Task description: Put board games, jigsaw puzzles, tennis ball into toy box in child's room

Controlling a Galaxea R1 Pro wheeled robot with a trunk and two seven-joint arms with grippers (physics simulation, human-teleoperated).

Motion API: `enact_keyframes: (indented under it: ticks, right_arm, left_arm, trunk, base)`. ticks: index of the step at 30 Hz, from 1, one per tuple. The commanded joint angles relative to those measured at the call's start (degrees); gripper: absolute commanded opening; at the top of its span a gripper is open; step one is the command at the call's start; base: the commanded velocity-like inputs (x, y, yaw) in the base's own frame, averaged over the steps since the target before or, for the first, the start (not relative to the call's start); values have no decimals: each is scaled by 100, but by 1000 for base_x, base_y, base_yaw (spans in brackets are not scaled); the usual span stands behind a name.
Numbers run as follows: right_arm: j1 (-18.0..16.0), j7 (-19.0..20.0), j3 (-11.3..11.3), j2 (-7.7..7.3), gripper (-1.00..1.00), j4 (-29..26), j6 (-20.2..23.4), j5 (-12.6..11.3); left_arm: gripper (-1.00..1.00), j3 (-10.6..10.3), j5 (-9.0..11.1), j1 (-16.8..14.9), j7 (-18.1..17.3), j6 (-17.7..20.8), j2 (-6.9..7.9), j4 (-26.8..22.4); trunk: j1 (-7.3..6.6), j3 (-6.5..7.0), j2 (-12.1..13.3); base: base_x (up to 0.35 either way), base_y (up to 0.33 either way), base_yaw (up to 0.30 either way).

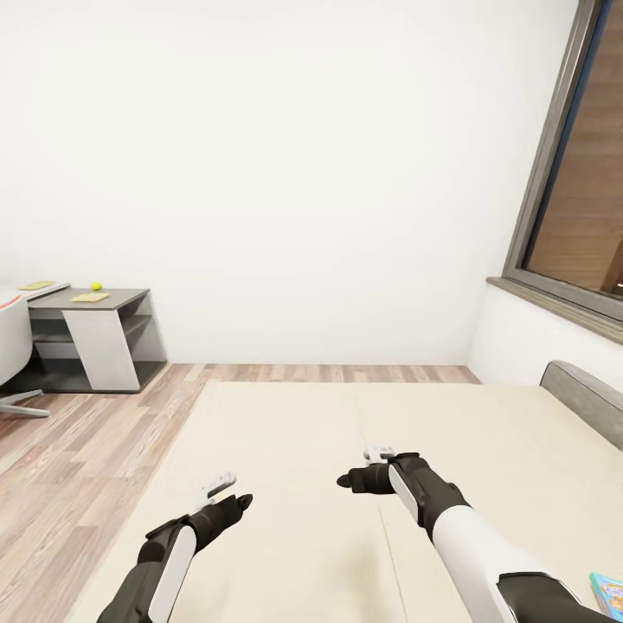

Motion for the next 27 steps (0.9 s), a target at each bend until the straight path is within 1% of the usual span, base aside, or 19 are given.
enact_keyframes:
  ticks: [1, 27]
  right_arm:
    - [-2, 20, 3, -1, 100, -10, 28, 19]
    - [-2, 20, 3, -3, 100, -10, 28, 19]
  left_arm:
    - [100, 11, 61, -3, 32, 33, -5, -8]
    - [100, 11, 52, -3, 32, 38, -5, -8]
  trunk:
    - [0, -7, -4]
    - [0, -7, -4]
  base:
    - [0, -22, 0]
    - [0, -5, 0]
